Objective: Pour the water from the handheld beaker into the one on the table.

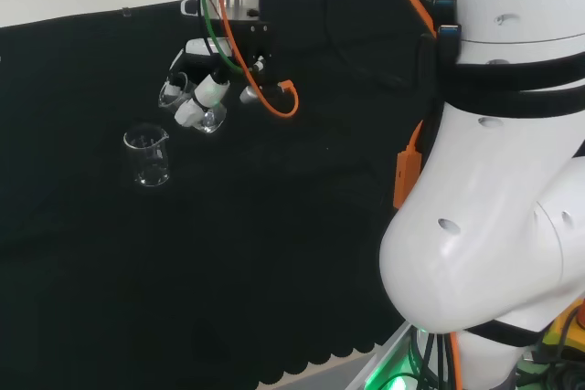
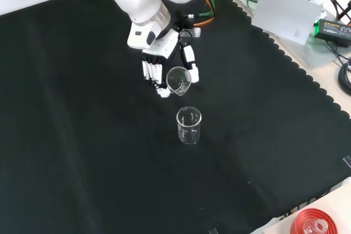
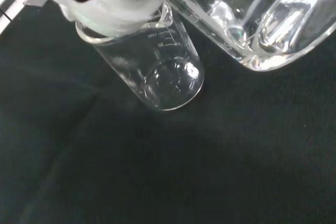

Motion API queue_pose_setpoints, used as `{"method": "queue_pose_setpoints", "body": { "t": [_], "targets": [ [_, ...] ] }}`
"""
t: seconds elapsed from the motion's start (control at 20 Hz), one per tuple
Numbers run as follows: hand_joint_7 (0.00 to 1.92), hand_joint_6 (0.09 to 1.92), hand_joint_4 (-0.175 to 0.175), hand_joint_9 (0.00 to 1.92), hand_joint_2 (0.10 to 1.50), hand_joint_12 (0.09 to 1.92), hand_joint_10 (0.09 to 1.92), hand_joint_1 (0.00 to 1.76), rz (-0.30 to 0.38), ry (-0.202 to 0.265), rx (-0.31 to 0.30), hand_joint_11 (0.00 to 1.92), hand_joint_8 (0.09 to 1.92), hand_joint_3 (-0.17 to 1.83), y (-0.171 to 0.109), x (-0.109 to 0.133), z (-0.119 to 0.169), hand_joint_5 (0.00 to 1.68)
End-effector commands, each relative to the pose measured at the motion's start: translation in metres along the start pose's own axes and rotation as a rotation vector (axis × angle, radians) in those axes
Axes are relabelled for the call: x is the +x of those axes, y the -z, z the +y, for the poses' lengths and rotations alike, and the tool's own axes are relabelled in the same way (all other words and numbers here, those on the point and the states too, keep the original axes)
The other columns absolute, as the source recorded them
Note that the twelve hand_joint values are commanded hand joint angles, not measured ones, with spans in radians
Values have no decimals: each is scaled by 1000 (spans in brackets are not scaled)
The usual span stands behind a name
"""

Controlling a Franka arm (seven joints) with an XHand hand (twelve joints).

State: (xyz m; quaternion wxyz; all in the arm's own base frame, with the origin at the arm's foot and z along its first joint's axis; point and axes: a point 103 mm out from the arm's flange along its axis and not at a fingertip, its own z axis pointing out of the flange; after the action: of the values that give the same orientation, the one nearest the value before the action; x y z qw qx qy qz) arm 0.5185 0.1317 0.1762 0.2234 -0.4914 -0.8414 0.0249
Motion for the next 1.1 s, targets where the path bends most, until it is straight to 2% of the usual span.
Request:
{"method": "queue_pose_setpoints", "body": {
  "t": [0.05,0.6,1.1],
  "targets": [
    [1518,765,24,1347,1061,1052,373,1279,-44,1,25,847,87,-175,-4,9,2,1208],
    [1518,767,23,1343,1061,1048,383,1279,-100,3,57,855,87,-175,-8,22,12,1207],
    [1518,771,23,1339,1062,1044,396,1279,-200,-53,78,866,87,-175,-4,27,17,1206]
  ]
}}
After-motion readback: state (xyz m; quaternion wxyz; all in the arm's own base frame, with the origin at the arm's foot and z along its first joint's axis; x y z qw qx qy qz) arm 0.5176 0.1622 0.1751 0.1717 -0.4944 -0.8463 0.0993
